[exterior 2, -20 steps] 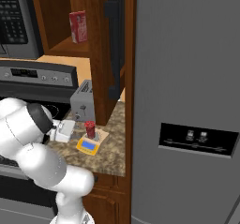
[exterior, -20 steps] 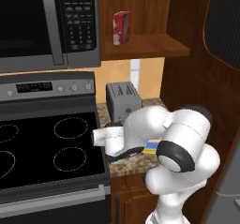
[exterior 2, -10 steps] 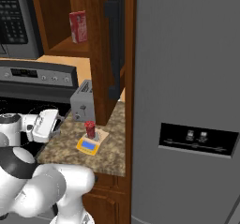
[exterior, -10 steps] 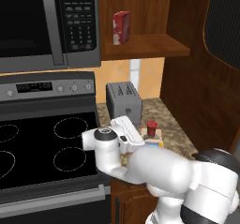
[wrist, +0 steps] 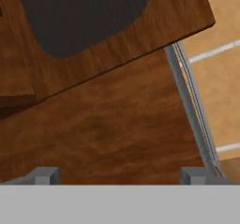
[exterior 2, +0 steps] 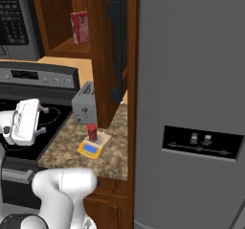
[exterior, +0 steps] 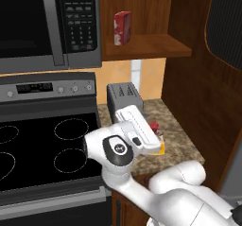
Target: Pick the yogurt and place it on the digital scale for weighing, and close the cabinet.
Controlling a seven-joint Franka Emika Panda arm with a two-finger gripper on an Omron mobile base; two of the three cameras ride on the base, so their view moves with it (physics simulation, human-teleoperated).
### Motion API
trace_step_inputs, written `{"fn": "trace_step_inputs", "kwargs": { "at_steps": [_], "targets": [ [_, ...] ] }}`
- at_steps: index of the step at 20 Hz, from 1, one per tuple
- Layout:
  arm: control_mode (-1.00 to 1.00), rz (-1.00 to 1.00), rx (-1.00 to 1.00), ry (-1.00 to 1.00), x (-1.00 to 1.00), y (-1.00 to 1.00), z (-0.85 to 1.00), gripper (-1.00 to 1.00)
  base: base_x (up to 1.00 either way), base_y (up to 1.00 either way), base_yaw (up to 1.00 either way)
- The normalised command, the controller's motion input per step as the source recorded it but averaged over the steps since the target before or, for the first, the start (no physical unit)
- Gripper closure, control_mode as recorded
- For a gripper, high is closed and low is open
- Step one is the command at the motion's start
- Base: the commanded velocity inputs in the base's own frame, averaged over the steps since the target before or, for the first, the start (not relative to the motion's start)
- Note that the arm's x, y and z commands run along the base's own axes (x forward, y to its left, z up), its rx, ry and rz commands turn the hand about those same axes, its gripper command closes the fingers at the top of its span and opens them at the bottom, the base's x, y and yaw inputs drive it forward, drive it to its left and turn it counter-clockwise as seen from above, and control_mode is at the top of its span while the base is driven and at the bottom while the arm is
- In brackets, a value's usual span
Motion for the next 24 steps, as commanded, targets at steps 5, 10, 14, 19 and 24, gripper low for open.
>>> {"fn": "trace_step_inputs", "kwargs": {
  "at_steps": [5, 10, 14, 19, 24],
  "targets": [
    [-1.00, 0.06, 0.08, -0.05, -0.93, -0.09, 1.00, -1.00, 0.00, 0.00, 0.00],
    [-1.00, 0.00, 0.30, -0.27, -0.92, -0.52, 0.91, -1.00, 0.00, 0.00, 0.00],
    [-1.00, 0.00, 0.46, -0.47, -0.80, -0.82, 0.46, -1.00, 0.00, 0.00, 0.00],
    [-1.00, 0.05, 0.46, -0.46, -0.41, -0.92, 0.03, -1.00, 0.00, 0.00, 0.00],
    [-1.00, 0.04, 0.34, -0.78, -0.89, -0.47, -0.27, -1.00, 0.00, 0.00, 0.00]
  ]
}}
